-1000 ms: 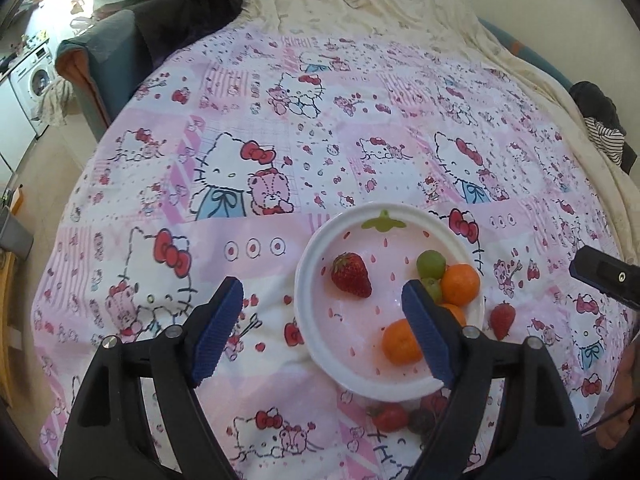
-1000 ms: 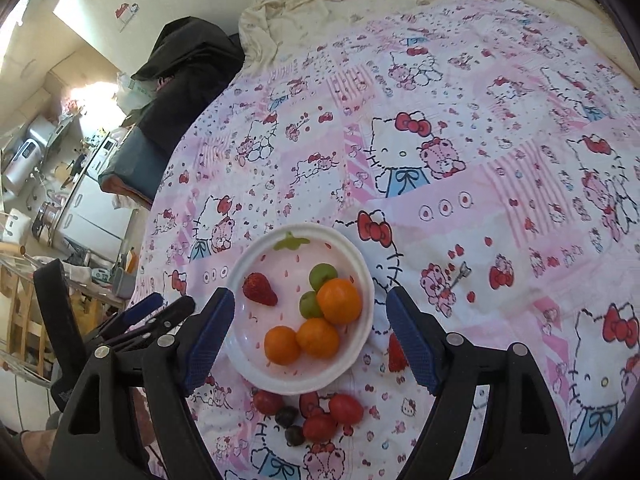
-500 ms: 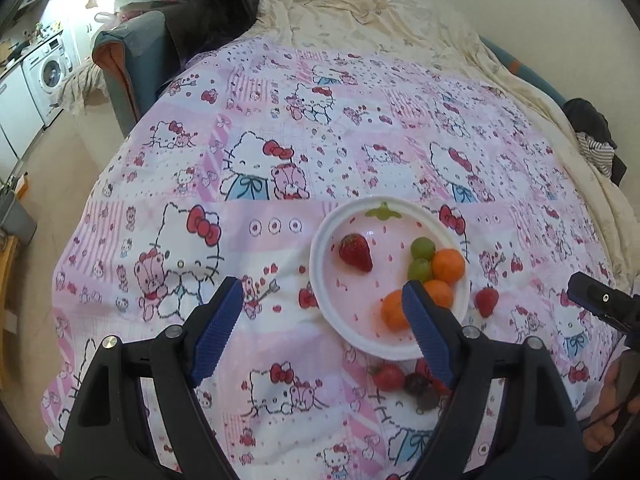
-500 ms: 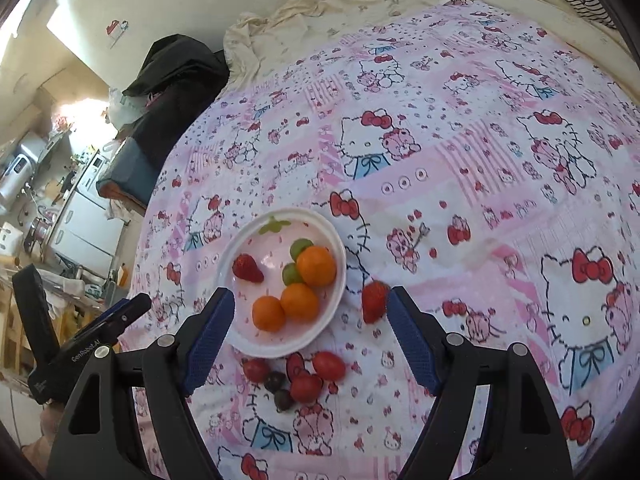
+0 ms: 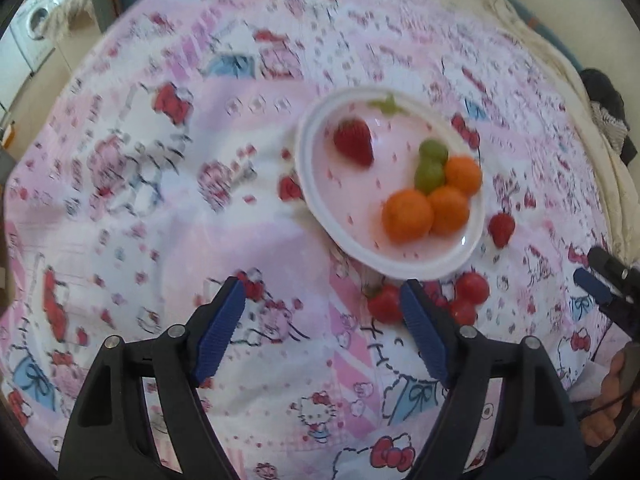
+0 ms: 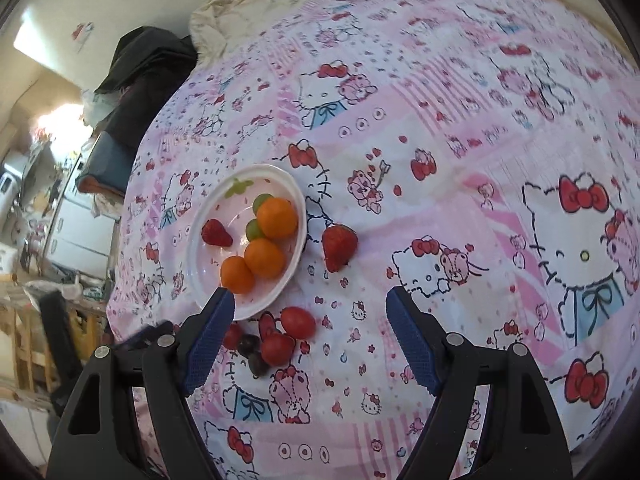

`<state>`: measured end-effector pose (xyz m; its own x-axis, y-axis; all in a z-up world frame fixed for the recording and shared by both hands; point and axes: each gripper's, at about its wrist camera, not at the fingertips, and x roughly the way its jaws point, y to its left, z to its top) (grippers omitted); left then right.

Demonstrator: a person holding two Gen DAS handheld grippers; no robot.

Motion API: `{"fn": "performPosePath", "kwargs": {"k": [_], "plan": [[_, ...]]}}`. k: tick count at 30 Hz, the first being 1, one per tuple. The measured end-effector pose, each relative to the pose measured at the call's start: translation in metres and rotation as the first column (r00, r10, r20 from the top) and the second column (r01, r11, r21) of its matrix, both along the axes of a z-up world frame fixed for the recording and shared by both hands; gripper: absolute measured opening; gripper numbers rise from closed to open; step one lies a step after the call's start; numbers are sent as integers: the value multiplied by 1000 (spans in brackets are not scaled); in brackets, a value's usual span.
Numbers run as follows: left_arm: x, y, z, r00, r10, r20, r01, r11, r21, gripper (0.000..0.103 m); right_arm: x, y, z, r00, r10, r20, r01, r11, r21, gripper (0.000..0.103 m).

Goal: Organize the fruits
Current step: 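Grasp a red tomato with the left gripper while the right grasps another tomato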

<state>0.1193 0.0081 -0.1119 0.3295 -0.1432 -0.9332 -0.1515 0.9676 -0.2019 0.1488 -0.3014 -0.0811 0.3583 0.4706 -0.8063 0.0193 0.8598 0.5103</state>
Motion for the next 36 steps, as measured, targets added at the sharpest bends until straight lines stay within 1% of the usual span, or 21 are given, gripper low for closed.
{"fn": "performPosePath", "kwargs": {"k": [1,3,4,6,7,10,13,15,16,17,21,25,27,28,30,31,32,33,35,36], "plan": [[1,-6,-5,1000,-20,-20,20,1000,-11,69,1,-1,-1,1000,-7,-3,7,1000,1,81],[4,-13,-15,998,-47,-52,44,998,-45,58,3,-3,-2,1000,-16,-9,16,1000,0,81],[7,-17,-20,996,-53,-70,49,997,-61,56,4,-3,-2,1000,-20,-11,20,1000,0,81],[11,-22,-31,993,-47,-105,37,995,-96,45,6,-5,-5,999,-27,-17,27,1000,1,81],[13,-23,-35,992,-41,-119,27,993,-116,42,7,-6,-5,999,-30,-22,30,1000,0,81],[18,-26,-42,990,-16,-144,-10,984,-177,40,9,-7,-7,999,-39,-29,39,999,7,81],[21,-34,-48,986,-25,-167,-6,983,-184,36,11,-7,-8,999,-40,-29,40,999,7,81],[22,-37,-51,985,-17,-173,-13,985,-172,35,11,-6,-8,999,-37,-30,37,999,2,81],[22,-39,-51,985,-19,-173,-10,986,-166,32,11,-6,-9,999,-36,-32,36,999,1,81],[22,-39,-52,984,-23,-177,-7,986,-169,27,11,-5,-9,999,-35,-34,35,999,1,81],[21,-34,-50,984,-19,-178,-13,985,-173,27,13,-3,-11,999,-30,-38,30,1000,-4,81],[15,-23,-32,991,2,-136,-21,989,-145,27,14,4,-17,998,3,-56,-4,1000,-9,81],[12,-18,-23,994,4,-114,-19,992,-124,27,14,11,-24,995,43,-91,-41,999,19,80],[10,-15,-17,995,3,-99,-14,994,-110,27,13,15,-29,991,66,-113,-62,997,36,78],[7,-10,-10,997,5,-81,-13,995,-97,27,10,26,-41,981,112,-161,-99,991,89,60],[5,-7,-6,998,5,-70,-11,996,-88,27,9,32,-47,973,134,-187,-114,987,115,55],[4,-5,-3,998,4,-60,-9,997,-74,27,8,37,-52,967,148,-205,-124,984,129,43],[3,-3,0,999,5,-51,-8,998,-63,27,6,44,-57,961,162,-224,-136,982,127,38],[-1,2,6,999,4,-34,-6,999,-44,27,4,57,-65,950,187,-249,-165,980,109,38],[-2,3,7,1000,5,-29,-6,999,-40,27,3,63,-68,944,203,-262,-178,977,115,38]]}}
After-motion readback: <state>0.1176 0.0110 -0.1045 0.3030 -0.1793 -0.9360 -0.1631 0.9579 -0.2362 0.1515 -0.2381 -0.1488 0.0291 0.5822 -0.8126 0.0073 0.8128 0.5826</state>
